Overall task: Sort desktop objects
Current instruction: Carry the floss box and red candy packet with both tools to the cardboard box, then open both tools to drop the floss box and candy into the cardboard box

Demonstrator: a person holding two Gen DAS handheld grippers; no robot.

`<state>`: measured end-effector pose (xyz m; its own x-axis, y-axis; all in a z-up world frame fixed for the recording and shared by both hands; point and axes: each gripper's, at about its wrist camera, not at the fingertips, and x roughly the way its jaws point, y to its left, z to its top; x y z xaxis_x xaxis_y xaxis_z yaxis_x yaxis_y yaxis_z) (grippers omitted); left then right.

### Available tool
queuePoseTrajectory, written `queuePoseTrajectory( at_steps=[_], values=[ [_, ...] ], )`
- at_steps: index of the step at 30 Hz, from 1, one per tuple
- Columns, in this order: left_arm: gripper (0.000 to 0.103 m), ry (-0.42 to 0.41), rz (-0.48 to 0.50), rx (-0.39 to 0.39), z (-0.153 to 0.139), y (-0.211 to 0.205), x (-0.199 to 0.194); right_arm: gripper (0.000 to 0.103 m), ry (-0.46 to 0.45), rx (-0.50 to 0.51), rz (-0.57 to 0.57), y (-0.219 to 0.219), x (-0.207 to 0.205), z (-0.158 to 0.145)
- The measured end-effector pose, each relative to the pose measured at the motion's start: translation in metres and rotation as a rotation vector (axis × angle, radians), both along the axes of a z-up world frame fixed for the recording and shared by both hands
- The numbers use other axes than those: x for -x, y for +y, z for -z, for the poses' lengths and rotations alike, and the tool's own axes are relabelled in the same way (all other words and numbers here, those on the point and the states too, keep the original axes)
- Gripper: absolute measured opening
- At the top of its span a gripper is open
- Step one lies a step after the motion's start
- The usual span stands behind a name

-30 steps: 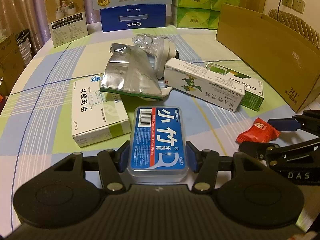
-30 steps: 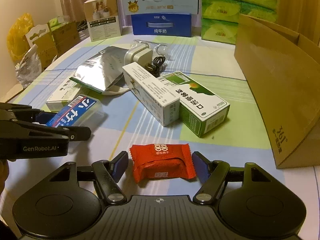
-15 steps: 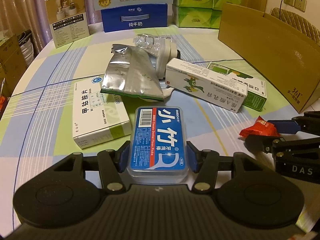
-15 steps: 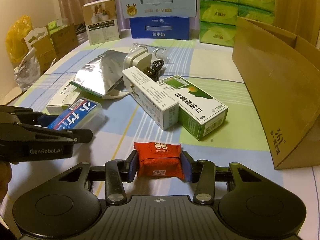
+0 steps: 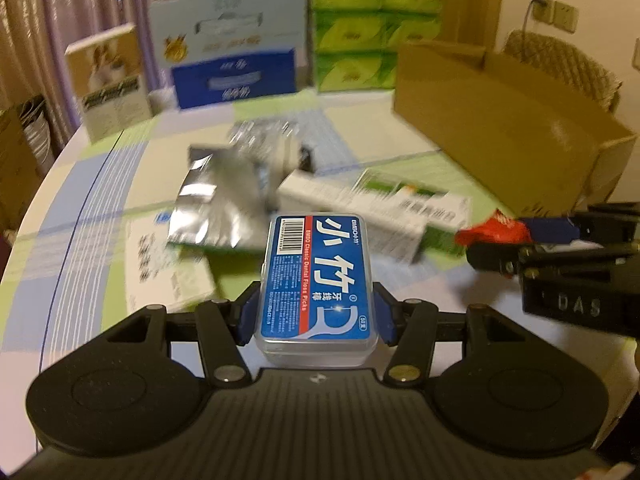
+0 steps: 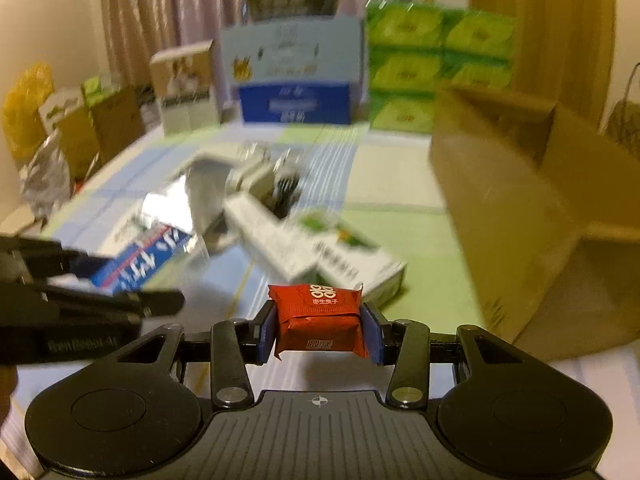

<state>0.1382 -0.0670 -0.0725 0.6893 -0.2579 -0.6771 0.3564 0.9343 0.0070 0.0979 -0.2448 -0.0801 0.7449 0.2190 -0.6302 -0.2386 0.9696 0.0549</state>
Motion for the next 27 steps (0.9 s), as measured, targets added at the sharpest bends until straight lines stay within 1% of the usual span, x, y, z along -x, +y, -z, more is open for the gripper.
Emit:
queuePoseTrajectory(
  at_steps=[3,7,11,15,17,20,24,27],
  values=[
    [0.051,-0.027,0.028,0.021,-0.021,-0.017,0.001,0.042,-0.059,-0.017,0.041,-0.018,0.001,-0.032],
    [0.051,-0.066,0.071,0.060,-0.053,-0.050,-0.002,0.042,-0.146,0.026,0.081,-0.056,-0.003,-0.079],
    [0.051,-0.093,0.122,0.106,-0.082,-0.094,-0.010,0.042,-0.166,0.064,0.158,-0.108,-0.014,-0.106],
    [0.051,-0.086,0.173,0.143,-0.096,-0.140,-0.025,0.042,-0.128,0.077,0.206,-0.156,-0.026,-0.108],
    [0.051,-0.079,0.193,0.153,-0.098,-0.161,-0.031,0.042,-0.117,0.085,0.220,-0.173,-0.029,-0.106],
    [0.051,-0.054,0.223,0.186,-0.100,-0.190,-0.044,0.042,-0.103,0.071,0.238,-0.195,-0.030,-0.099],
    [0.051,-0.044,0.245,0.170,-0.094,-0.219,-0.054,0.042,-0.090,0.053,0.249,-0.212,-0.037,-0.091],
    [0.052,-0.036,0.258,0.163,-0.087,-0.232,-0.060,0.042,-0.085,0.040,0.252,-0.219,-0.043,-0.086]
  ],
)
